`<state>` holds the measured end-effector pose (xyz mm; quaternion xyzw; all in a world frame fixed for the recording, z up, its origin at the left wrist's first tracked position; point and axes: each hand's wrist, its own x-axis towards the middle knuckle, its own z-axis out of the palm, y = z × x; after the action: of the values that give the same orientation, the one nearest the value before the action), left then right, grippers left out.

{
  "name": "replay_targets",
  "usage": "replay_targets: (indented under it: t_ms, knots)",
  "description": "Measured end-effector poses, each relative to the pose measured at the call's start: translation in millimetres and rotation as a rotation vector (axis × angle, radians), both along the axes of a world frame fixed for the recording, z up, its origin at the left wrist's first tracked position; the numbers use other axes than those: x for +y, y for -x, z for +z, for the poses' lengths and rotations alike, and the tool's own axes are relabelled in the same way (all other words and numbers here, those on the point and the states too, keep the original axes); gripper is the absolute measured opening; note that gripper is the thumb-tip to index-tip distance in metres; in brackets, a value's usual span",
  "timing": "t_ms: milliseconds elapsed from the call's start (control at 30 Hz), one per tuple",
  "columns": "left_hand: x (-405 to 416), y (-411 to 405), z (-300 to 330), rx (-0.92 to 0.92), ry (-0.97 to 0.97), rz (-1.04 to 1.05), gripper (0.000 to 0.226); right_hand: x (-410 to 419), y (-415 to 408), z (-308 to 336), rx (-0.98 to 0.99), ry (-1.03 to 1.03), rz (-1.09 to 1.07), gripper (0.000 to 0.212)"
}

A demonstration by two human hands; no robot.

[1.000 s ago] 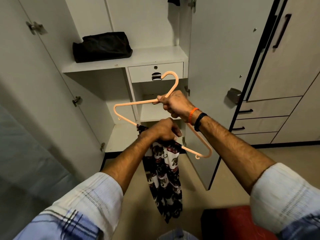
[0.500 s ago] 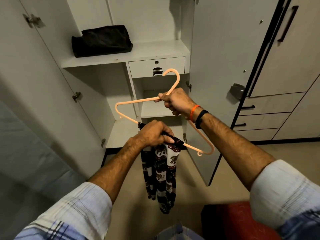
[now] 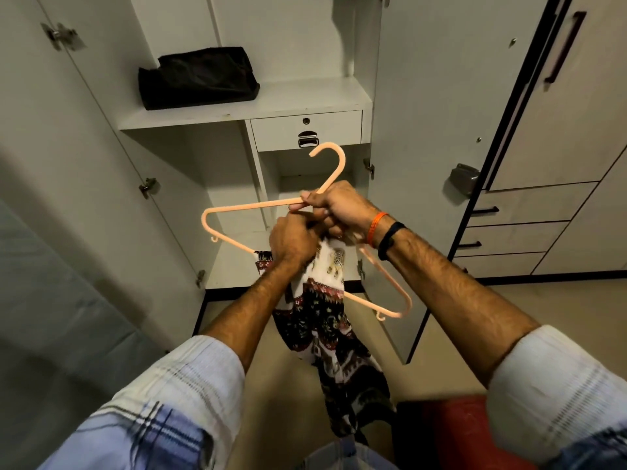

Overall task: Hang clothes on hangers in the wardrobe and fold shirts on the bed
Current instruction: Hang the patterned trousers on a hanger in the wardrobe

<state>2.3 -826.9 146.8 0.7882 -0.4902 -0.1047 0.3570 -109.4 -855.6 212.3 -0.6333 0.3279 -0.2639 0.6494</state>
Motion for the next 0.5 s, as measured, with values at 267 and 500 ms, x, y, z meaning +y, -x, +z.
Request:
replay_targets:
  t_ms: [267, 500]
  knots:
    - [7, 1, -22, -0.317, -0.425, -0.508, 0.038, -1, 2, -10, 0.100, 0.133, -0.017, 0.029]
    - [25, -14, -1, -0.241, -0.369, -0.574, 0.042, -9, 4, -6, 0.068, 0.100, -0.034, 0.031]
